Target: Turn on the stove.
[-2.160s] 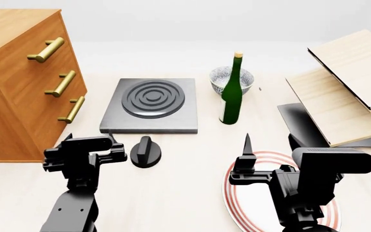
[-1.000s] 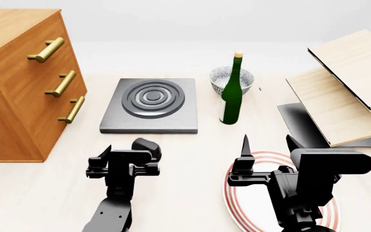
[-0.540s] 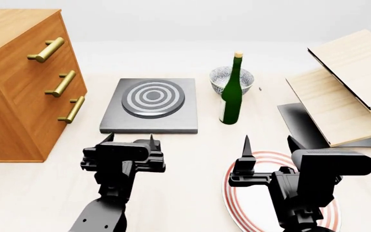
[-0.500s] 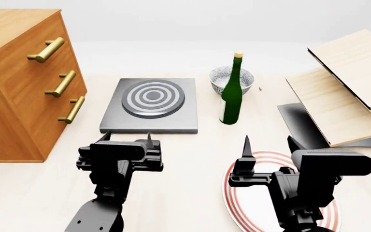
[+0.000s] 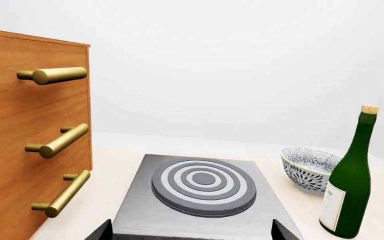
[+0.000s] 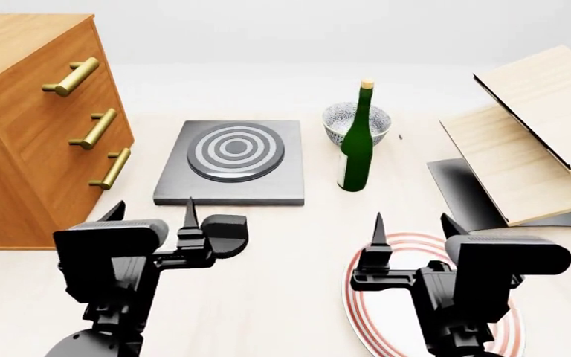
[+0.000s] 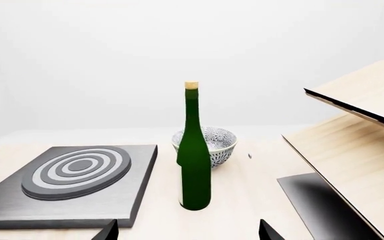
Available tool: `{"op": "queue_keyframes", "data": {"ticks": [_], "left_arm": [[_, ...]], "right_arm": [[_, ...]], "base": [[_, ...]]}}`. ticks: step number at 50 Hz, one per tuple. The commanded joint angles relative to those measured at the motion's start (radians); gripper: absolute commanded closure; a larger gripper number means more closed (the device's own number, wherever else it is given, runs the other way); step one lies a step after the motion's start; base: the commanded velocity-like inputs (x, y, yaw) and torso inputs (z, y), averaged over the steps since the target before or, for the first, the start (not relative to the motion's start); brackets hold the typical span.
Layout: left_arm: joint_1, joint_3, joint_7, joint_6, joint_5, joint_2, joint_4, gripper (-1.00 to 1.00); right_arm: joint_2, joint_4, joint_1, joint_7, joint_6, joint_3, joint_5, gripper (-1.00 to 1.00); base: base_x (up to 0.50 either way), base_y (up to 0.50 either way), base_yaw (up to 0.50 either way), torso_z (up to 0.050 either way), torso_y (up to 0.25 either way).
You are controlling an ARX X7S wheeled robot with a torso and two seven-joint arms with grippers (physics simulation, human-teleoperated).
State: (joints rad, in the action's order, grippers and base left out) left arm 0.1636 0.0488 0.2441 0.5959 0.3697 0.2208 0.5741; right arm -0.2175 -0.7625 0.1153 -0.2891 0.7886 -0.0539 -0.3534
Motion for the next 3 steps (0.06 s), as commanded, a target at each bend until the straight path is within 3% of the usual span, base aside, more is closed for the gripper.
{"op": "queue_keyframes", "data": {"ticks": [1,3], "left_arm": [[-0.027,-0.022,0.004,0.016,0.029,0.009,0.033,-1.0],[-0.028,-0.02,0.005,0.016,0.03,0.009,0.029,-1.0]], "right_arm": [[-0.005,0.012,-0.008,-0.007,-0.019,-0.012,0.007,-1.0],[-0.005,0.014,-0.01,-0.007,-0.022,-0.013,0.006,-1.0]], "base": [[0.0,0.0,0.0,0.0,0.0],[0.0,0.0,0.0,0.0,0.0]]}}
